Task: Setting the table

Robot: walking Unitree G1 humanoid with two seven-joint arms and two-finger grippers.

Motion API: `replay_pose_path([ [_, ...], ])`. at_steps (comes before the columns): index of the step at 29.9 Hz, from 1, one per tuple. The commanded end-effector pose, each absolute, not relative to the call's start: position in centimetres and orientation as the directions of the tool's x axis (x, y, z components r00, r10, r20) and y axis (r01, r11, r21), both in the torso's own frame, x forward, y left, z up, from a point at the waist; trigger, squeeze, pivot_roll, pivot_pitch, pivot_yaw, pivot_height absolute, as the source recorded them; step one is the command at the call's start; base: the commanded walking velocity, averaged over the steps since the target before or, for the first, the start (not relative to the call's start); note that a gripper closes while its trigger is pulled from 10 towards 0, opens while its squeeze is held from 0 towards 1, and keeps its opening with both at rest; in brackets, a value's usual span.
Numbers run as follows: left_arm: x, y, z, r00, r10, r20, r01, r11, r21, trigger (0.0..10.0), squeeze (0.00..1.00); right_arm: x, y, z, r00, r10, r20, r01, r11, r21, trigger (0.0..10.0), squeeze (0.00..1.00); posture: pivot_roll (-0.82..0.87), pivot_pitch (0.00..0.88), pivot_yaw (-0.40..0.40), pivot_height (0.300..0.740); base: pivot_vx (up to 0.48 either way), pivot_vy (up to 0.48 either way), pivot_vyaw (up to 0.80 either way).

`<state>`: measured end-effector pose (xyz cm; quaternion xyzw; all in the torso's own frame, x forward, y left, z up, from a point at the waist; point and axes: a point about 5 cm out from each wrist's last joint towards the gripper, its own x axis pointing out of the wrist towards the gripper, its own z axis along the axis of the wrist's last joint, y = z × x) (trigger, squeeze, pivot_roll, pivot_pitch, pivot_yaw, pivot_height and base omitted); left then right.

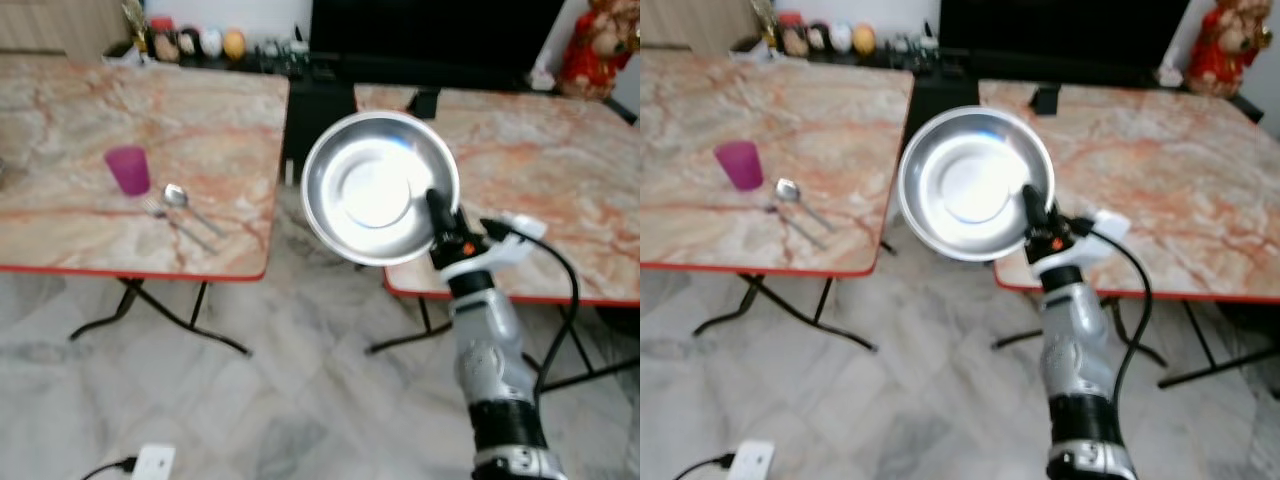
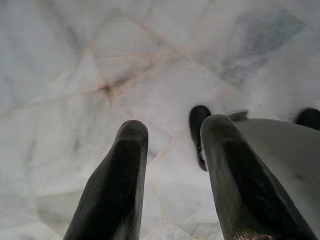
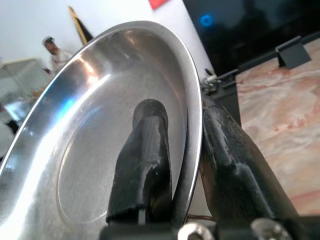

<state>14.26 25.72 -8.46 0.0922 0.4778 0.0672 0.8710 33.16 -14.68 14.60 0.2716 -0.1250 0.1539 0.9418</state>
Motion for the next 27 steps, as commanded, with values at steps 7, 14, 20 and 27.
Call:
replay_pose_path([
  [7, 13.6, 24.7, -9.0, 0.524, 0.181, -0.832, -0.027, 0.980, 0.196, 10.0, 0.00, 33.3, -15.8, 15.0, 0.927, 0.183, 0.329, -0.328, 0.821, 0.467, 10.0, 0.00, -0.04, 0.000, -0.048, 0.740, 0.000, -0.305, 0.00],
  [14, 14.1, 23.6, -9.1, 0.532, 0.168, -0.830, -0.023, 0.983, 0.184, 10.0, 0.00, 33.4, -15.9, 15.1, 0.928, 0.181, 0.326, -0.324, 0.825, 0.464, 10.0, 0.00, -0.04, 0.000, -0.047, 0.740, 0.137, -0.301, 0.00],
  [20, 14.3, 23.5, -9.1, 0.533, 0.167, -0.829, -0.024, 0.983, 0.182, 10.0, 0.00, 33.4, -15.9, 15.0, 0.929, 0.179, 0.325, -0.321, 0.826, 0.463, 10.0, 0.00, -0.04, 0.000, -0.048, 0.740, 0.120, -0.292, 0.00],
  [27, 14.1, 25.3, -8.6, 0.536, 0.183, -0.824, -0.040, 0.981, 0.192, 10.0, 0.00, 33.4, -16.0, 15.0, 0.930, 0.174, 0.323, -0.316, 0.828, 0.463, 10.0, 0.00, -0.04, 0.000, -0.048, 0.740, 0.034, -0.257, 0.00],
])
